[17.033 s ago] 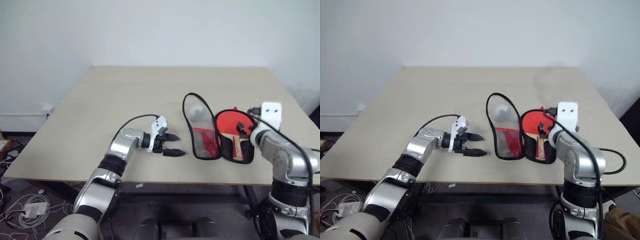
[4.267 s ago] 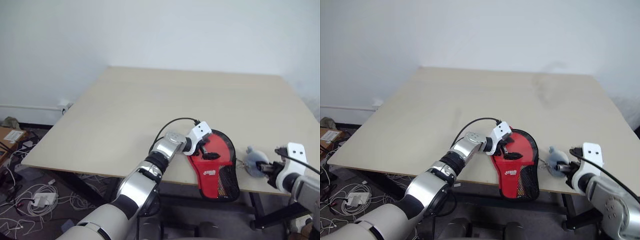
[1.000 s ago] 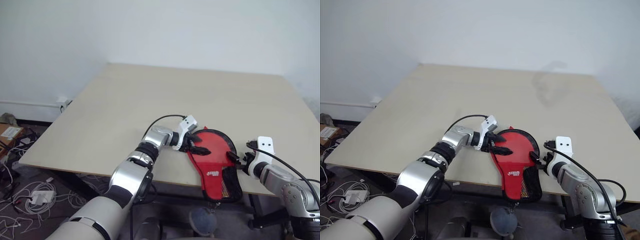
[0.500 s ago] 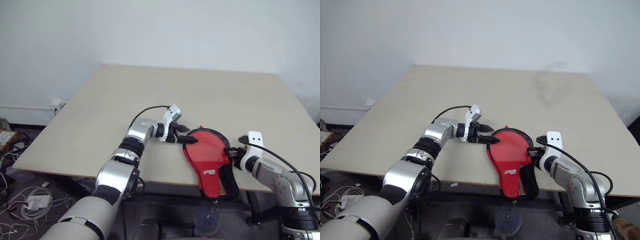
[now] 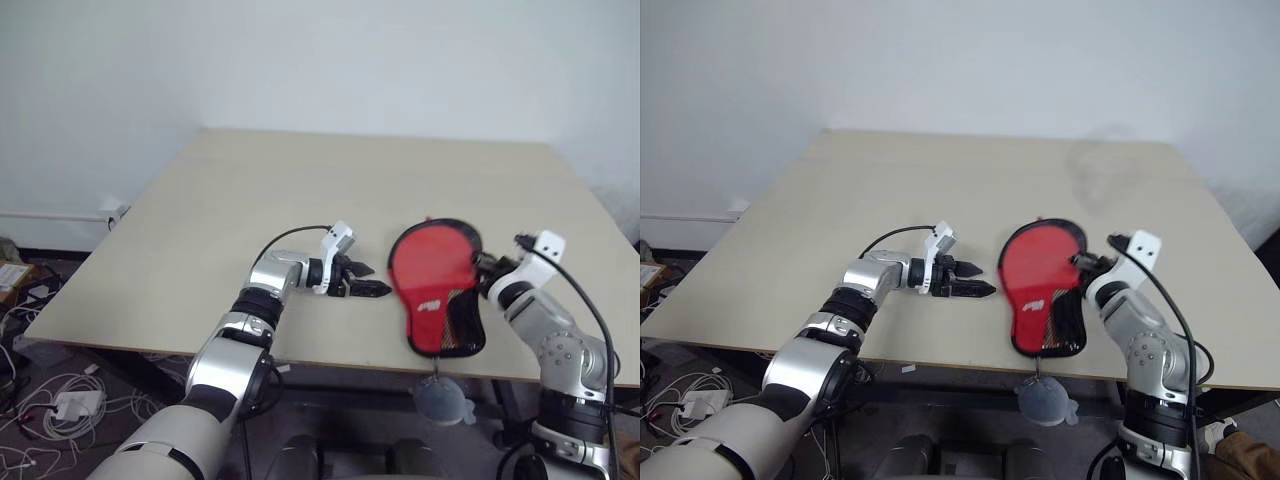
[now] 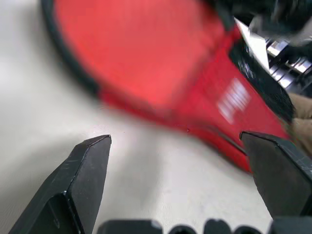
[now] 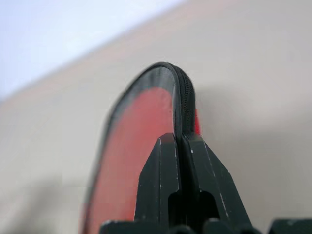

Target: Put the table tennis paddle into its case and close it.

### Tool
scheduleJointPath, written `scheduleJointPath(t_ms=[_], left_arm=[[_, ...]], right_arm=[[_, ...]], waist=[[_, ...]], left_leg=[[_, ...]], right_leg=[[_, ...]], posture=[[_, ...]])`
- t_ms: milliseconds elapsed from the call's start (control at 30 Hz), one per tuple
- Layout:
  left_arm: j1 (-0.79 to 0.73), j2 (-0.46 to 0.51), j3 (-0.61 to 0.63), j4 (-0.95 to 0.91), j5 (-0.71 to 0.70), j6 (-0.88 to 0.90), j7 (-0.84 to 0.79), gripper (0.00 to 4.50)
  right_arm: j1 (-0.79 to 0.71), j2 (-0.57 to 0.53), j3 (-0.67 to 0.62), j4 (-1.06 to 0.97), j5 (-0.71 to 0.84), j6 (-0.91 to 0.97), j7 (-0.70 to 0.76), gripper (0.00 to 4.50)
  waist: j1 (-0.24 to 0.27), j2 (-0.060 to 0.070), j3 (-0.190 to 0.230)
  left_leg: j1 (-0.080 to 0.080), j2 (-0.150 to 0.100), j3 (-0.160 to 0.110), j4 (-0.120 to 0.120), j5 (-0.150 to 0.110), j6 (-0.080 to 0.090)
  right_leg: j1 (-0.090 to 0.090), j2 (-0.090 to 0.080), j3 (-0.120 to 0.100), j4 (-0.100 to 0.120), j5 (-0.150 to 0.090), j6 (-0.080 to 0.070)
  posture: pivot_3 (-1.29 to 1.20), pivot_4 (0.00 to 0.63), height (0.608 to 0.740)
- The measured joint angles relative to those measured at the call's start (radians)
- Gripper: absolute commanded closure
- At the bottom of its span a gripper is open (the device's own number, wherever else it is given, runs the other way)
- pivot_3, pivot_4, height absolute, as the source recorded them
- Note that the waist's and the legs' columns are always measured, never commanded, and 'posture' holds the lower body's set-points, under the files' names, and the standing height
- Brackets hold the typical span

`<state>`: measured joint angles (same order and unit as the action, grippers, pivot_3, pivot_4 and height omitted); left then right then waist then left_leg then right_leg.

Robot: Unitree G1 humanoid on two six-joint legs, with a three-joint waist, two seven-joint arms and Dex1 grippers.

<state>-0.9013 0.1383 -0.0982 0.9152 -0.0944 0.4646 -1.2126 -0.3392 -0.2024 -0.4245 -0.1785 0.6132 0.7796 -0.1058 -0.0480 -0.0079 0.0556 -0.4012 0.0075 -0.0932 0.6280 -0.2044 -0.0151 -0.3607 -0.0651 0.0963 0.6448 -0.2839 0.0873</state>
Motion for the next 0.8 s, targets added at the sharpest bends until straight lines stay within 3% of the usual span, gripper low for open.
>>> scheduleJointPath(t_ms=[233, 433, 633, 800], left_arm=[[0.044, -0.001, -0.044, -0.05, -0.001, 0.029, -0.051, 0.0], [0.068, -0.009, -0.051, -0.086, -0.002, 0.049, -0.048, 0.0], [0.068, -0.012, -0.046, -0.087, -0.014, 0.055, -0.035, 0.0], [0.067, -0.01, -0.046, -0.106, -0.031, 0.054, -0.027, 0.0]], right_arm=[[-0.119, 0.012, -0.074, 0.078, -0.033, -0.072, -0.108, 4.47], [-0.179, 0.01, -0.1, 0.12, -0.07, -0.146, -0.144, 4.47], [-0.175, 0.006, -0.09, 0.213, -0.134, -0.145, -0.171, 4.47], [-0.11, 0.021, -0.079, 0.349, -0.187, -0.074, -0.181, 3.13]], waist=[[-0.001, 0.011, 0.007], [-0.003, 0.011, 0.006], [-0.026, 0.009, 0.005], [-0.062, 0.01, 0.006]], left_leg=[[-0.001, 0.0, 0.002, 0.0, 0.001, 0.001], [-0.009, 0.0, 0.001, 0.001, 0.002, 0.001], [-0.006, 0.0, 0.001, 0.002, 0.006, 0.002], [-0.002, 0.002, 0.001, -0.002, 0.006, 0.002]], right_leg=[[-0.003, 0.0, 0.002, 0.002, 0.0, 0.0], [-0.011, 0.001, 0.002, 0.005, 0.003, -0.005], [-0.011, 0.002, 0.004, 0.012, 0.002, -0.003], [-0.012, 0.008, 0.01, 0.013, 0.003, -0.004]], posture=[[0.0, 0.0, 0.74], [0.0, 0.0, 0.74], [0.0, 0.0, 0.74], [0.0, 0.0, 0.74]])
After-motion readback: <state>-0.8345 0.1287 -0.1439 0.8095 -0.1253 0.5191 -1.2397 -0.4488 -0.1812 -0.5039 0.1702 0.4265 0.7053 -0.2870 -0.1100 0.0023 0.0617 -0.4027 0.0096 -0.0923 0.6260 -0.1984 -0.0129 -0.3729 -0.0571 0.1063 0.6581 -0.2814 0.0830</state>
